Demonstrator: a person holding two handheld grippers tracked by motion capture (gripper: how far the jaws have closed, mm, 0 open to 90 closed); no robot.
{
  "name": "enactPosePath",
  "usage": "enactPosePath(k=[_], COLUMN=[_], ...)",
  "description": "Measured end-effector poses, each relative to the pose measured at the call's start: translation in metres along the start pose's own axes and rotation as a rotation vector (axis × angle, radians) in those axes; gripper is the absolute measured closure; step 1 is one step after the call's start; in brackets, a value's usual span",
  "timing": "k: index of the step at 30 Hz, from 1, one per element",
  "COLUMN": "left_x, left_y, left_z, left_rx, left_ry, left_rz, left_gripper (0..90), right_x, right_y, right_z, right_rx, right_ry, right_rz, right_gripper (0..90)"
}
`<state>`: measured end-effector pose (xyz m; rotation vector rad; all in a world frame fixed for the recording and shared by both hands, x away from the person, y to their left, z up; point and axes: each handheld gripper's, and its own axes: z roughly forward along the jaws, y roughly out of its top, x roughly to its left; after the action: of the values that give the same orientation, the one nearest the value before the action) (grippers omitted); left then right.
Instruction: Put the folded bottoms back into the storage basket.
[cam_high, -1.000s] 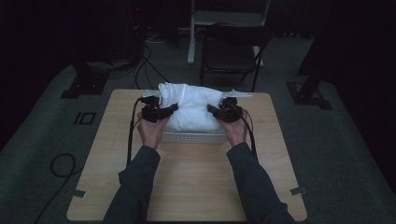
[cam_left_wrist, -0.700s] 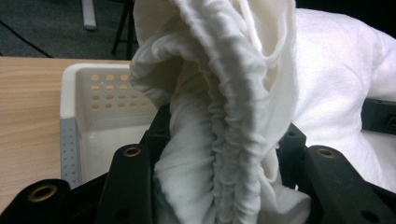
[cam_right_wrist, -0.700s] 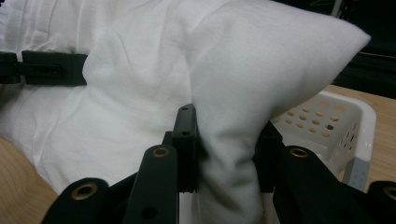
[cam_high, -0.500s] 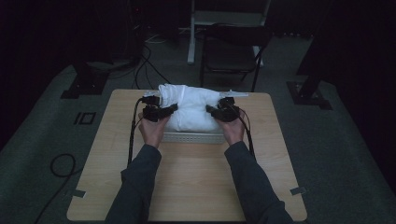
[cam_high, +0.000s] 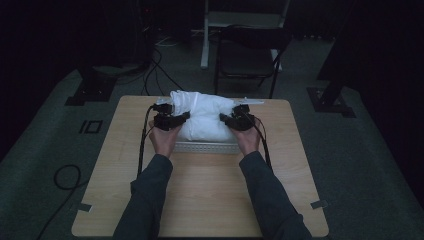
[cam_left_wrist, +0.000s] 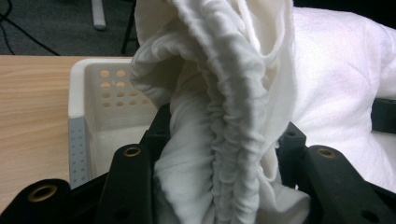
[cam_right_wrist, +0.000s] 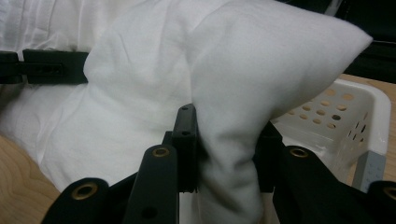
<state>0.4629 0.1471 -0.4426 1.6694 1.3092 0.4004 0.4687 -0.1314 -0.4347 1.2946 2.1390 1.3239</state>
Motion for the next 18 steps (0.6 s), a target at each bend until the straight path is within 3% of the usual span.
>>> enactPosePath(k=[18], left_x=[0.0033], left_y=[-0.0037], left_z=[0.0096], left_rx=[0.013], left_ry=[0.014], left_rz=[0.015], left_gripper=[53.9], right_x=[-0.0043], right_y=[-0.0036], right_z=[0.0103], right_rx=[0.02], right_ry=[-0.006], right_rz=[0.014], right_gripper=[70.0])
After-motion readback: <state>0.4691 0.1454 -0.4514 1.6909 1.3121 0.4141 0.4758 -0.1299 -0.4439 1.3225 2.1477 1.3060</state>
